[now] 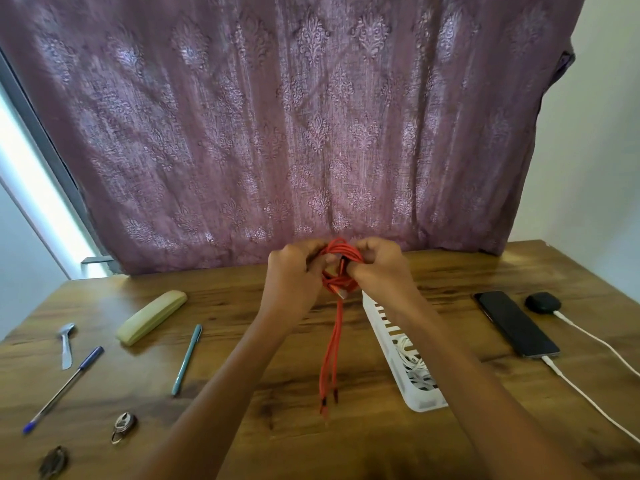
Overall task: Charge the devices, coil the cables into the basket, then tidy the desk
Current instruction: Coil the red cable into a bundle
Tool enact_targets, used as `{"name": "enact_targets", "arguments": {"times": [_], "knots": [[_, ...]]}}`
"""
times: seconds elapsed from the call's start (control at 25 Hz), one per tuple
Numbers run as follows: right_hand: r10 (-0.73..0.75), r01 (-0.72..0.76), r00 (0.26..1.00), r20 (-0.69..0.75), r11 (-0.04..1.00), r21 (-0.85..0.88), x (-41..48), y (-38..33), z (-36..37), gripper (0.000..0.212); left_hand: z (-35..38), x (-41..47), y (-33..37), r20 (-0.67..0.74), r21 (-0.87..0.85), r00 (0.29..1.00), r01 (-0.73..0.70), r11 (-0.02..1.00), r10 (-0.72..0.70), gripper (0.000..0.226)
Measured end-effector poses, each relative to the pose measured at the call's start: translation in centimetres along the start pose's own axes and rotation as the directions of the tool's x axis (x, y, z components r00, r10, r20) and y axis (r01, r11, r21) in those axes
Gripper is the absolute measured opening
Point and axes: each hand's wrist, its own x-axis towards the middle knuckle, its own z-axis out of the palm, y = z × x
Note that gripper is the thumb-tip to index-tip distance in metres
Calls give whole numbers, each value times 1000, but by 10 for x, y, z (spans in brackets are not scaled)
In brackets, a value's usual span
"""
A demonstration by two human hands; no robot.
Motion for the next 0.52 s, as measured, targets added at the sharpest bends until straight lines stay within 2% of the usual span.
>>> {"name": "enact_targets", "arguments": {"times": [0.16, 0.36, 0.44, 0.52], "knots": [[84, -90, 995, 47, 985, 145, 2, -4, -4, 40, 3, 3, -3, 14, 23, 999, -34, 999, 34, 15], [61, -62, 998, 9, 987, 150, 1, -6, -4, 35, 3, 11, -2, 37, 59, 998, -44, 997, 41, 15], [85, -81, 996, -11, 975, 206, 0, -6, -4, 33, 6, 11, 0, 5, 113, 990, -138, 984, 139, 17], [111, -106, 994, 1, 948, 301, 1, -5, -6, 33, 9, 9, -1, -72, 253, 945, -292, 922, 319, 18]]}}
